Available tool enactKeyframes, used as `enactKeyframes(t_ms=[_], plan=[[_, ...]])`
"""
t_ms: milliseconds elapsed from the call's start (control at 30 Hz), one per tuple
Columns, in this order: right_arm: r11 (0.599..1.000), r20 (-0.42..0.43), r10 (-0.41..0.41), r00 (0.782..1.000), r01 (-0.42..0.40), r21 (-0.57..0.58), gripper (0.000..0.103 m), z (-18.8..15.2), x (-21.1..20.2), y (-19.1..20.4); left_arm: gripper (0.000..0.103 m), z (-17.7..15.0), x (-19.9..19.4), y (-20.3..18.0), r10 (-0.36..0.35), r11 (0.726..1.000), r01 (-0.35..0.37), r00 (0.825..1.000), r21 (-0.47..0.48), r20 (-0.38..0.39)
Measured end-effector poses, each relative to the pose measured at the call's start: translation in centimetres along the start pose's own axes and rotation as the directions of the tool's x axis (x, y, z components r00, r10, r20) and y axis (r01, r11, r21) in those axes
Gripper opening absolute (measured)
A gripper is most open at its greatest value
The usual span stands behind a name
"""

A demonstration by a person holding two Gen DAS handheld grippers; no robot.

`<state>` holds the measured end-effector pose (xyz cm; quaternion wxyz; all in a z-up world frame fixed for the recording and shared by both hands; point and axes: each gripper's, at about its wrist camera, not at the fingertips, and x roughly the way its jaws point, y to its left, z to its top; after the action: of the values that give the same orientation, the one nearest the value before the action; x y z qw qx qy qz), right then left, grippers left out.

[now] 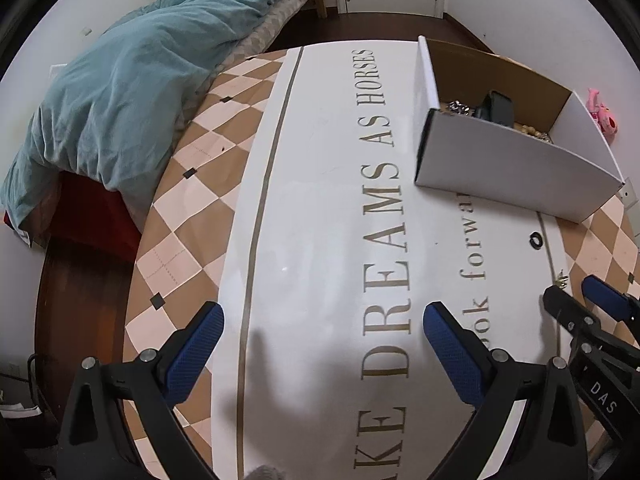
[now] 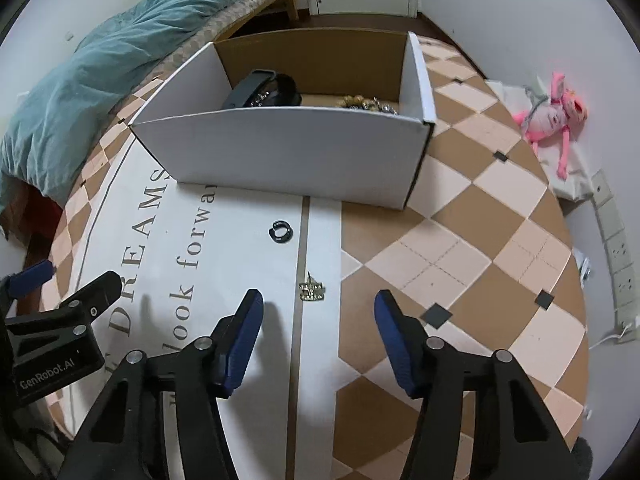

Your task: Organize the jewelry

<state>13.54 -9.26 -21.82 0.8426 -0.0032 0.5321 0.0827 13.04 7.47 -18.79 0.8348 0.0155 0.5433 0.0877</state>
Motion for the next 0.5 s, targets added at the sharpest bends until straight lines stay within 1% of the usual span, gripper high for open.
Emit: enactKeyframes(t_ms=[33,67,100,133,167,367,467,500], plan=[[1.0,0.009,-0.01,1.0,0.011,-0.009,0.046,-0.1,0.0,0.2,0.102,-0.1,0.1,0.1,0.0,1.0,0.0,1.0,-0.001,-0.002],[1.0,0.016,-0.021,1.0,0.022,-0.017,0.037,-0.1,0.0,0.2,0.102,-0.2,0.2,0.1,-0.001,1.0,0.001,1.0,-0.002,-0.003],[0.999,0.024,-0.028,0.999,0.028,-0.023,0.023,-0.1,0.0,0.2,0.102,-0.2,0.3,0.1,-0.001,1.0,0.001,1.0,-0.001,-0.005],[0.999,0.03,-0.03,0.999,0.031,-0.025,0.015,0.0,0.0,0.2,0.102,-0.2,0.4,0.1,-0.001,1.0,0.001,1.0,-0.001,-0.007],[0.999,0.033,-0.03,0.999,0.03,-0.024,0.01,0.0,0.0,0.2,0.102,-0.2,0.4,0.1,-0.003,1.0,0.003,1.0,-0.002,-0.007],[1.0,0.046,0.011,0.999,-0.011,-0.005,0.01,-0.1,-0.4,-1.2,0.102,0.3,0.0,-1.0,-0.01,1.0,0.01,1.0,0.018,0.01],[0.999,0.069,0.023,0.997,-0.025,0.029,0.01,-0.1,-1.6,-2.6,0.102,0.7,-0.5,-2.0,-0.03,0.999,0.03,0.999,0.026,0.023],[0.999,0.078,0.026,0.997,-0.029,0.042,0.01,0.0,-2.0,-3.3,0.102,0.9,-0.6,-2.6,-0.049,0.998,0.048,0.998,0.029,0.026]])
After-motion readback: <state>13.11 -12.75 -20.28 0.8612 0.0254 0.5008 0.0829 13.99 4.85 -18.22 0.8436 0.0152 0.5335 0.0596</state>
